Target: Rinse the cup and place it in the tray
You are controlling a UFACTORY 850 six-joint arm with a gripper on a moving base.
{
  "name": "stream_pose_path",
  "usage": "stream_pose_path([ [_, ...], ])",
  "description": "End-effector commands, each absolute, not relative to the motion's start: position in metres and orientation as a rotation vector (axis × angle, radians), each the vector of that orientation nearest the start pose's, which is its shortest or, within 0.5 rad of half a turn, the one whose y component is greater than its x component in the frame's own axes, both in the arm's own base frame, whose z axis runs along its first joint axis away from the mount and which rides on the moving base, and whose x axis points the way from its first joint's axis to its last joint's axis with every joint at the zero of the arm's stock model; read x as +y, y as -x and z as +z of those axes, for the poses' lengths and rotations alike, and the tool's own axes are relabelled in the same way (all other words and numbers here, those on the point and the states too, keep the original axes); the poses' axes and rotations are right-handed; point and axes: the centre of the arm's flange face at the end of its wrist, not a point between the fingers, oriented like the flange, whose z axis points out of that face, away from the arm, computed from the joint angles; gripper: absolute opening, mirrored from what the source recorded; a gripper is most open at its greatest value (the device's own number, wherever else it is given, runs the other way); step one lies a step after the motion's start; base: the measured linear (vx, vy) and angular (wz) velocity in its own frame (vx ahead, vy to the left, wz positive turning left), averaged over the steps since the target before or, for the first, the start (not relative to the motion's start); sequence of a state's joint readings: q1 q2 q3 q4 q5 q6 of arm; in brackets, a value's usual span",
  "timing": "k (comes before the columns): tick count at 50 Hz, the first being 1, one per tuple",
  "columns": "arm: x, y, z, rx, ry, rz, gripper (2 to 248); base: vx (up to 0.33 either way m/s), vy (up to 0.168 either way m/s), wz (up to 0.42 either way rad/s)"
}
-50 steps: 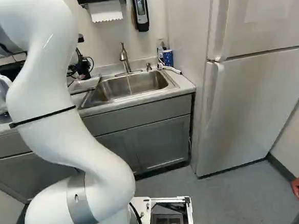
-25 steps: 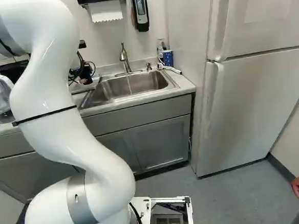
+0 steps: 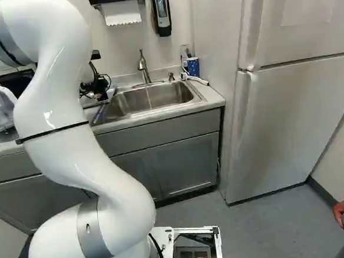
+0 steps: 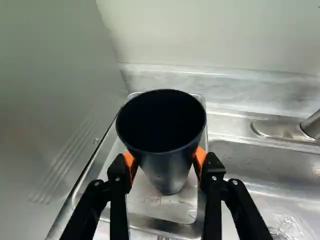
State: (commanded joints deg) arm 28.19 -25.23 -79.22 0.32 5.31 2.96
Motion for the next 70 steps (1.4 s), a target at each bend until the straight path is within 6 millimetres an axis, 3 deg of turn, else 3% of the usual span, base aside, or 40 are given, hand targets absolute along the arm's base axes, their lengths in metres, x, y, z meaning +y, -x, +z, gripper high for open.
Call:
stream_pose_path([
  [3,0.32,-0.596,0.542,-0.543,2.46,-1.381,148,0.0,0.0,0.0],
  [4,0.32,-0.596,0.542,-0.543,2.46,-1.381,182,0.0,0.0,0.0],
  [9,0.32,-0.596,0.542,-0.543,2.46,-1.381,182,0.0,0.0,0.0],
  [10,0.32,-0.596,0.542,-0.543,2.46,-1.381,217,0.0,0.0,0.0],
  [14,0.32,-0.596,0.542,-0.543,2.46,-1.381,217,0.0,0.0,0.0],
  [15,0.32,-0.596,0.542,-0.543,2.46,-1.381,247,0.0,0.0,0.0],
  [32,0.319,-0.596,0.545,-0.542,2.456,-1.385,247,0.0,0.0,0.0],
  [70,0.316,-0.589,0.588,-0.529,2.395,-1.462,247,0.0,0.0,0.0],
])
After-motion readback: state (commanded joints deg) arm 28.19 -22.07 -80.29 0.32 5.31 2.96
